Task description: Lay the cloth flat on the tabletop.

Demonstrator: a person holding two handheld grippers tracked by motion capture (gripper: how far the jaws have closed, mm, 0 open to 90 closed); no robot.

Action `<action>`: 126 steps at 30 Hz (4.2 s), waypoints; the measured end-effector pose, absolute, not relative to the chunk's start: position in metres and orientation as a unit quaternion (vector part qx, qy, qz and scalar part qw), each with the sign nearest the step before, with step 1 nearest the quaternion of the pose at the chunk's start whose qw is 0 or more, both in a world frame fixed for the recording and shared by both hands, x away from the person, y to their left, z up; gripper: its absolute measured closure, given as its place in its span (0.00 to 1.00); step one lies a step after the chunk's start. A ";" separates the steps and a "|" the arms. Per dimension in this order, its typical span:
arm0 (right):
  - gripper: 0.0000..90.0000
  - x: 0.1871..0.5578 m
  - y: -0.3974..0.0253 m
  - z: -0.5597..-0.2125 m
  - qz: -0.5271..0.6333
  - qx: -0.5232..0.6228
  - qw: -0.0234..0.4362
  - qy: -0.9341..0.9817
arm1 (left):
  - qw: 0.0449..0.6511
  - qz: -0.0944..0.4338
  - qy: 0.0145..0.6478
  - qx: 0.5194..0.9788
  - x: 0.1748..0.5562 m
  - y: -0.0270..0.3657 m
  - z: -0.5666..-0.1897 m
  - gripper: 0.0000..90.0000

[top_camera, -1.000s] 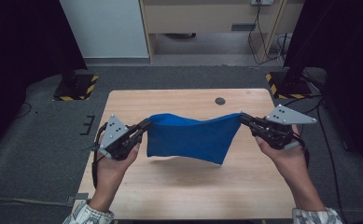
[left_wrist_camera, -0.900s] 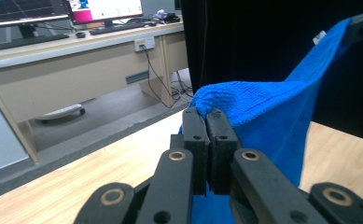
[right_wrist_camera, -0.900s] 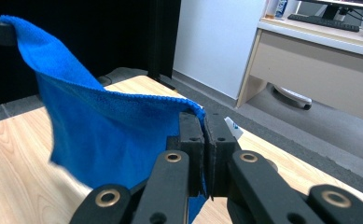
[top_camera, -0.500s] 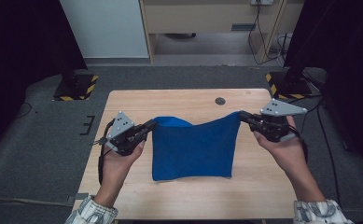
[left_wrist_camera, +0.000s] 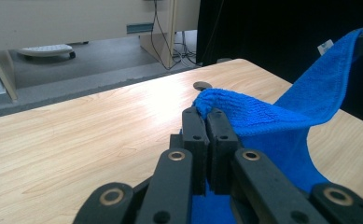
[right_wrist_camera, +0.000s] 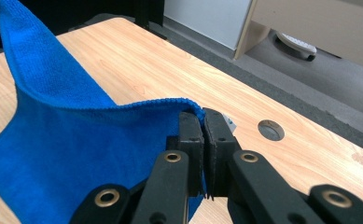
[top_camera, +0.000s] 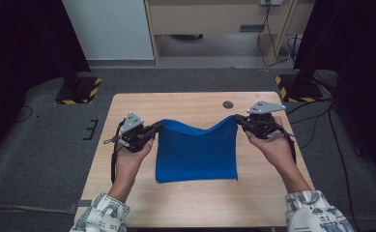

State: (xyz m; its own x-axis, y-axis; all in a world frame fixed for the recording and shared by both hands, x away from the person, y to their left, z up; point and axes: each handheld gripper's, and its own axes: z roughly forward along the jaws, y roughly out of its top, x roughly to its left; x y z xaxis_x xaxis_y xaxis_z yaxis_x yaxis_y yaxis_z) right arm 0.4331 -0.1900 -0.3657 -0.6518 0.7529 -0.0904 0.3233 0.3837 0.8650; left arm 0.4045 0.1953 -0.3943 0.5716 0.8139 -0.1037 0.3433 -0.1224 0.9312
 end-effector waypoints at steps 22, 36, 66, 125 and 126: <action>0.97 0.478 -0.195 -0.402 0.402 0.387 0.236 0.796 | 0.482 0.223 0.447 0.720 0.468 0.179 -0.423 0.97; 0.97 0.497 -0.183 -0.416 0.391 0.396 0.234 0.797 | 0.467 0.221 0.464 0.720 0.482 0.182 -0.436 0.97; 0.97 0.520 -0.180 -0.448 0.351 0.419 0.222 0.808 | 0.430 0.218 0.485 0.729 0.506 0.179 -0.455 0.97; 0.26 0.527 -0.171 -0.454 0.372 0.474 0.244 0.760 | 0.432 0.243 0.477 0.726 0.505 0.204 -0.451 0.32; 0.25 0.525 -0.170 -0.453 0.374 0.473 0.242 0.760 | 0.435 0.239 0.474 0.727 0.504 0.204 -0.450 0.30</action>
State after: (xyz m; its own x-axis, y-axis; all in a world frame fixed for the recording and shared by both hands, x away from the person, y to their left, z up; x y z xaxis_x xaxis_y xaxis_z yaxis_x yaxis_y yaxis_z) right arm 0.5252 -0.1701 -0.4526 -0.4356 0.9000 -0.0142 0.5381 0.2730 0.7974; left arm 0.5043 0.2040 -0.4497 0.4356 0.8979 -0.0639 0.4818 -0.1726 0.8591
